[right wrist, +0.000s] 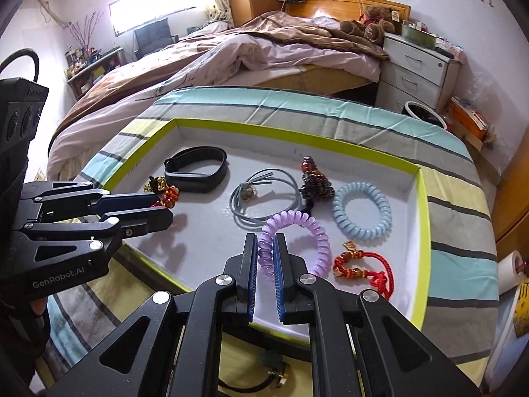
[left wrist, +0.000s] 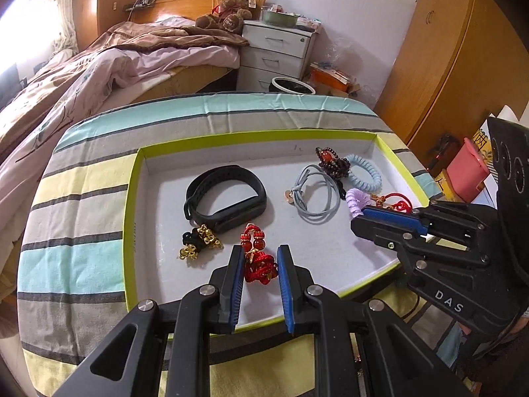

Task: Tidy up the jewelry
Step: 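Carry both items into the lime-green box and open both grippers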

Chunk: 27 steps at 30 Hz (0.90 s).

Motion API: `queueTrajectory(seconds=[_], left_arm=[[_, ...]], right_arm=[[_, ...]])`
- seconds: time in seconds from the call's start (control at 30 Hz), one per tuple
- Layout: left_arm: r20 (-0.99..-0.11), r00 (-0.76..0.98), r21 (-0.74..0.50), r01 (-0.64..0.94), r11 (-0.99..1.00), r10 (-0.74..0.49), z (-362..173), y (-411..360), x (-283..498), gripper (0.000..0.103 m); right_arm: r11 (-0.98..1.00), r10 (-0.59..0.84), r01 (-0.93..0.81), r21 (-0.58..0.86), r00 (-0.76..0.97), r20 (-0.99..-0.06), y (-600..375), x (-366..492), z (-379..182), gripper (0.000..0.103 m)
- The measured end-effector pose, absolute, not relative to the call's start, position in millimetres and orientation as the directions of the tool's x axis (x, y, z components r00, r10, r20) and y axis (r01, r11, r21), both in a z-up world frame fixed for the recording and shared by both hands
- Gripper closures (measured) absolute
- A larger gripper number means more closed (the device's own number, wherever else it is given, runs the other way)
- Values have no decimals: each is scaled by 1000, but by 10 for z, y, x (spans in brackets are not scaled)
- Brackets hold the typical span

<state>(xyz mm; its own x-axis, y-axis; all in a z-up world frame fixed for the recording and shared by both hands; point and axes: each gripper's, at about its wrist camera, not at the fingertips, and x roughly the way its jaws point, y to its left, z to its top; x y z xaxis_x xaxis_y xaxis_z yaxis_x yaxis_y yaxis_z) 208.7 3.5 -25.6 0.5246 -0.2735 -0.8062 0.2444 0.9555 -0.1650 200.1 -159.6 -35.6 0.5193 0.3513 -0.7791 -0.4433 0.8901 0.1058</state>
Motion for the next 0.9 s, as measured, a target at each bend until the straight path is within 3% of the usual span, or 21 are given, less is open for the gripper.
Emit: queueTrajectory(seconds=[0.9], left_arm=[[-806,533,-158,225,961,-257,-220,7,2040,78]], right_arm=[[897,350,-425,122,514,-783,-1605,2010,-373,88]])
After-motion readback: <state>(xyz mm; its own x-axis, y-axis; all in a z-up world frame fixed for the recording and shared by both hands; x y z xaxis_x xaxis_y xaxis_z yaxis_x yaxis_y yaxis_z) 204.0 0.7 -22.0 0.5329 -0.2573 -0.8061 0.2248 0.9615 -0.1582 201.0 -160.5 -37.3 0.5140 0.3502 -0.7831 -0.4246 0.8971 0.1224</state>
